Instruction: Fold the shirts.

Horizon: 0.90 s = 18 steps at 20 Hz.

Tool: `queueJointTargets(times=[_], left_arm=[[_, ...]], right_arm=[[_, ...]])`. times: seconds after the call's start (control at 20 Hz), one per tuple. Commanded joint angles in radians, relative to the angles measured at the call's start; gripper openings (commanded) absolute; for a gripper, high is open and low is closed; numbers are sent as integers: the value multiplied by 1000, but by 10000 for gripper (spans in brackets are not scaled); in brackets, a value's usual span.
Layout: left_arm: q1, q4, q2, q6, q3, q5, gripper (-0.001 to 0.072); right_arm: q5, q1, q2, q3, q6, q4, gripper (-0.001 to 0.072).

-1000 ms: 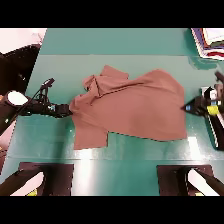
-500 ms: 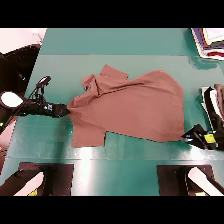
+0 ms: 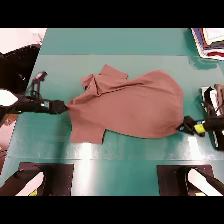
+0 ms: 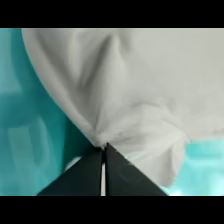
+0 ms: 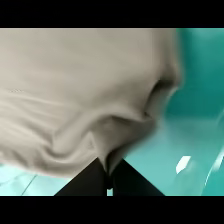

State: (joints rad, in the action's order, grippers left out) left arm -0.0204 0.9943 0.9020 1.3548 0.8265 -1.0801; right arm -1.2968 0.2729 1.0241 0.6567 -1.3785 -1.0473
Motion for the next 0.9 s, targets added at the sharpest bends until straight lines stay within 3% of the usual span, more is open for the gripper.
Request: queueJointTargets(times=[0.0,0.25,0.5,0.65,0.75,0.85], left_arm=[[-1,2,-115,37,166,-10,25],[-1,48,-236,38,619,-15,24],[-1,81,-239,113,1037,-25,23],[-1,165,-233,141,1183,-8,22],[-1,202,-233,143,1203,34,22],[-1,211,-203,150,1201,-4,22]], right_arm=[[16,-85,-123,217,2,6,17],[69,-122,-254,706,0,-6,16],[-11,-122,-283,1077,-16,-135,16],[-103,-122,-261,1239,-46,-208,15],[-191,-122,-219,1336,-48,-210,15],[-275,-122,-155,1408,-82,-211,15]])
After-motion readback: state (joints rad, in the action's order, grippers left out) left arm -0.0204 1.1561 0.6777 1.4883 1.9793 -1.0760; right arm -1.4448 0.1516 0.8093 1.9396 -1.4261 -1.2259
